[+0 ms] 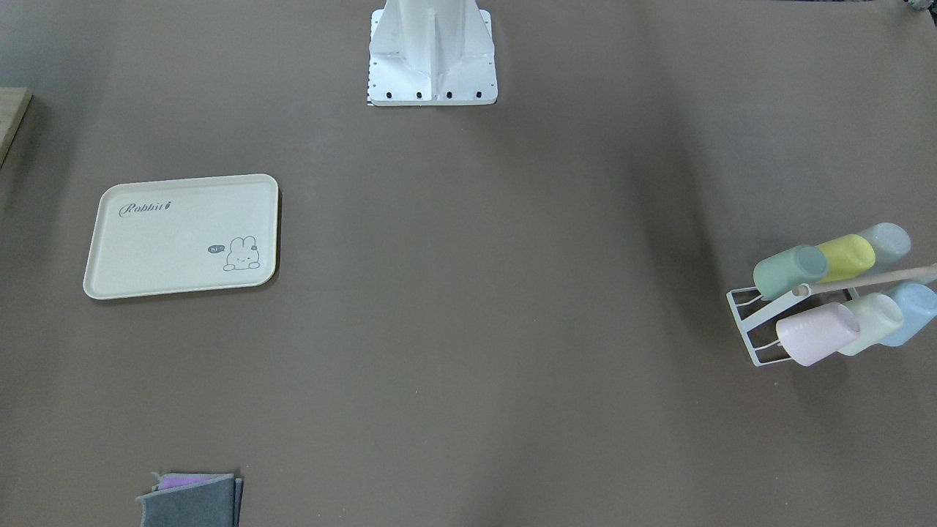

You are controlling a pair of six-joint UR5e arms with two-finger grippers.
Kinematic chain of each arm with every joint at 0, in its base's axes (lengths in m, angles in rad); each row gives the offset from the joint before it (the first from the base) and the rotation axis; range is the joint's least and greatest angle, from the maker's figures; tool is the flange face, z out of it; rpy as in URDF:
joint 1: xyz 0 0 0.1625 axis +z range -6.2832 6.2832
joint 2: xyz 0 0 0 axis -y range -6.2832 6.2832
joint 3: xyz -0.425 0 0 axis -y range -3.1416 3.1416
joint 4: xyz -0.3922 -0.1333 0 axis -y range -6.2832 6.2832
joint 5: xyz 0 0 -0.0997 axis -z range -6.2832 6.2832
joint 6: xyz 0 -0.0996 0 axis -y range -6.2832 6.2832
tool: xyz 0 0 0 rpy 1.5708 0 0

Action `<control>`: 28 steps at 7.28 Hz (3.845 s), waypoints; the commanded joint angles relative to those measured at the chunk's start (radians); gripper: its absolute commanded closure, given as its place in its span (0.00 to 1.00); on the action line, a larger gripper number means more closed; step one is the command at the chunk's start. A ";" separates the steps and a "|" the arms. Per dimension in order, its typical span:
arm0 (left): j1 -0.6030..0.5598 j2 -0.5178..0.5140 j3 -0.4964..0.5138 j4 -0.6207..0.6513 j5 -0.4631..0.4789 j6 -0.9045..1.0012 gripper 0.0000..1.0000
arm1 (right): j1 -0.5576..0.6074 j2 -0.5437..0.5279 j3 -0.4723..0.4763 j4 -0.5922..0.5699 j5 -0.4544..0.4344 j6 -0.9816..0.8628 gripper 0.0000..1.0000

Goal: Pick up and place green cup on tray

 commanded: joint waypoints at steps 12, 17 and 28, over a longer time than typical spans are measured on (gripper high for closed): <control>-0.012 0.029 0.001 -0.057 -0.001 -0.005 0.02 | 0.028 -0.034 -0.035 -0.001 0.025 0.001 0.00; -0.003 0.003 -0.100 -0.042 0.006 -0.007 0.02 | -0.131 0.122 -0.031 0.002 0.091 0.300 0.00; 0.451 -0.012 -0.728 0.407 0.379 0.001 0.02 | -0.504 0.174 -0.220 0.591 0.070 0.584 0.00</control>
